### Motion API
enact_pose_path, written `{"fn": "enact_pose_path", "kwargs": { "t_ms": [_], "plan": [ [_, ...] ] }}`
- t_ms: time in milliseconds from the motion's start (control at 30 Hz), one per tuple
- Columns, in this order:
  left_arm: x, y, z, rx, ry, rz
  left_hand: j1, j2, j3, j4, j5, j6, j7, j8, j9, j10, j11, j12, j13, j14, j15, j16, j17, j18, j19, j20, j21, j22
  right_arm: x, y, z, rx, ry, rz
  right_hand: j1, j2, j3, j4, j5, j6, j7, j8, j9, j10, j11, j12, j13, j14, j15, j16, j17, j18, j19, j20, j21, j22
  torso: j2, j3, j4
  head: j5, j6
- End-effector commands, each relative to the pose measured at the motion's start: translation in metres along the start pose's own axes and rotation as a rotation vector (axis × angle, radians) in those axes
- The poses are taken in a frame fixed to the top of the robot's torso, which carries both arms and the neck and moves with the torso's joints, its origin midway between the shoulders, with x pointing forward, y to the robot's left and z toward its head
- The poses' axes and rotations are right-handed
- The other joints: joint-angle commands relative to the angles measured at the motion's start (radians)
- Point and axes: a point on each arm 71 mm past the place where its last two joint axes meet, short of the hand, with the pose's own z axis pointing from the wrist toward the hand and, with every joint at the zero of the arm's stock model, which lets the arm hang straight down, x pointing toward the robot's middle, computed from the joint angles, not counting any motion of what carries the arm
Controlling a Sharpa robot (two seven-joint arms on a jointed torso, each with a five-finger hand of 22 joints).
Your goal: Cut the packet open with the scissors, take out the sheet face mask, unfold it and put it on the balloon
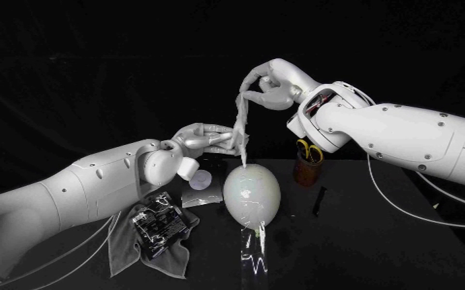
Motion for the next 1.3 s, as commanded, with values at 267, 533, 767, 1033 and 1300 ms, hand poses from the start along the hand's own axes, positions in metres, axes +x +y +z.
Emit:
{"fn": "enact_pose_path", "kwargs": {
  "t_ms": [267,533,767,1033,1300],
  "plan": [
    [0.0008,0.0024,0.0007,-0.051,-0.014,0.077,-0.121,-0.019,-0.096,0.094,0.0,-0.001,-0.003,-0.011,-0.007,-0.002,0.01,0.017,0.021,-0.02,0.006,0.044,0.029,0.009,-0.005,0.003,0.01,0.007,0.0008,0.0012,-0.0011,-0.006,0.011,0.0,-0.006,0.009,0.007,0.0,0.004,0.005,0.001,0.002,0.097,0.033,-0.002,0.004,0.167,0.106,-0.006,0.003,0.263,-0.011,0.004,-0.002,0.003,0.189,0.0,0.0001,0.0001,-0.001,-0.001],
    [0.0016,0.0046,0.0011,-0.081,-0.019,0.109,-0.126,0.007,-0.159,0.091,-0.001,-0.001,-0.013,-0.004,-0.008,0.021,-0.005,0.101,0.087,-0.01,-0.013,0.142,0.088,0.014,0.035,-0.01,0.044,0.025,0.0006,0.0012,-0.0017,-0.006,0.011,0.001,-0.006,0.009,0.007,0.0,0.004,0.005,0.001,0.002,0.097,0.033,-0.002,0.004,0.167,0.106,-0.006,0.003,0.263,-0.011,0.004,-0.002,0.003,0.189,0.0,0.0,0.0001,-0.001,-0.001],
    [0.0032,0.0048,0.0018,-0.083,-0.014,0.117,-0.105,0.044,-0.222,0.079,-0.001,0.036,-0.029,0.015,-0.006,-0.019,-0.021,0.373,0.292,-0.009,-0.035,0.314,0.183,0.012,0.074,-0.041,0.119,0.071,0.0005,0.0006,-0.0015,-0.003,0.012,0.001,-0.006,0.008,0.008,0.0,0.005,0.005,0.001,0.003,0.097,0.033,-0.002,0.004,0.167,0.106,-0.006,0.003,0.263,-0.011,0.005,-0.002,0.003,0.189,0.0,-0.0001,0.0,-0.002,-0.001],
    [0.0022,0.0032,0.0017,-0.061,-0.016,0.113,-0.091,0.086,-0.251,0.065,-0.001,0.101,-0.054,0.048,0.003,-0.033,-0.042,0.642,0.533,0.001,-0.053,0.411,0.227,0.01,0.085,-0.063,0.193,0.122,0.0001,-0.0005,-0.0014,0.001,0.012,-0.001,-0.006,0.008,0.008,0.0,0.005,0.005,0.001,0.003,0.097,0.033,-0.002,0.004,0.167,0.106,-0.006,0.003,0.263,-0.011,0.005,-0.002,0.003,0.189,0.0,-0.0002,0.0001,-0.004,-0.002],
    [-0.0004,-0.0013,0.0013,0.0,-0.038,0.1,-0.053,0.184,-0.202,0.044,0.0,0.121,-0.087,0.078,0.018,-0.057,-0.064,0.705,0.597,-0.015,-0.073,0.435,0.233,0.006,0.056,-0.071,0.243,0.162,-0.0005,-0.0026,-0.0016,0.009,0.015,-0.003,-0.006,0.008,0.008,0.0,0.005,0.005,0.001,0.003,0.097,0.033,-0.002,0.004,0.167,0.106,-0.006,0.003,0.263,-0.011,0.005,-0.002,0.003,0.189,0.0,-0.0002,0.0002,-0.005,-0.002]
  ]
}}
